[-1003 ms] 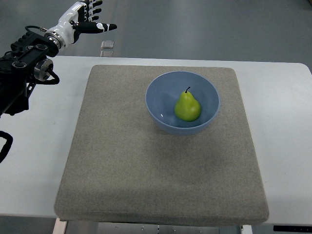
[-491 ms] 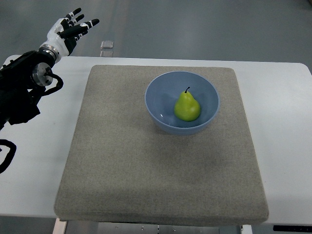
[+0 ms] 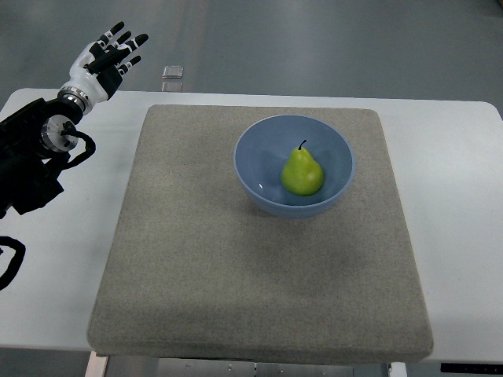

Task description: Place pear in bowl with left hand

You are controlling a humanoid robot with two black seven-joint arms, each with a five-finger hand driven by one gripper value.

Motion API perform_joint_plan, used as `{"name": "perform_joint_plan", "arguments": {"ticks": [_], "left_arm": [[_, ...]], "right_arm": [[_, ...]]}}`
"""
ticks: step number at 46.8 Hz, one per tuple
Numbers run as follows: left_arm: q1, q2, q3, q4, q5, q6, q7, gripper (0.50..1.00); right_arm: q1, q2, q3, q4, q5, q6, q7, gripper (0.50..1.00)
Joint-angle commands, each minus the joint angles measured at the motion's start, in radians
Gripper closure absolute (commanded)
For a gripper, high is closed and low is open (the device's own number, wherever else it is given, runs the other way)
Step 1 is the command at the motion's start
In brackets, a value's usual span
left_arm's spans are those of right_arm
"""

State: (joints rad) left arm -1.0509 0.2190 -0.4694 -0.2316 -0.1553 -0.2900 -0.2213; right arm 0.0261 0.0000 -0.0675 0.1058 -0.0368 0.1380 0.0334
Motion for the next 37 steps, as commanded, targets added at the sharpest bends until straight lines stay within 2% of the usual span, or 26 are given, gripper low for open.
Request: {"name": "perform_joint_plan", "arguments": {"ticks": [1, 37], "left_arm": [[0.0, 0.0, 0.0, 0.0, 0.0, 0.0, -0.003, 0.508], [0.0, -0.021, 0.005, -0.006, 0.011, -0.001, -0.004, 0.508]], "right_arm": [[0.0, 0.0, 0.0, 0.002, 0.0, 0.0, 0.0, 0.574], [0.0, 0.0, 0.0, 0.0, 0.0, 0.0, 0.0, 0.574]]}}
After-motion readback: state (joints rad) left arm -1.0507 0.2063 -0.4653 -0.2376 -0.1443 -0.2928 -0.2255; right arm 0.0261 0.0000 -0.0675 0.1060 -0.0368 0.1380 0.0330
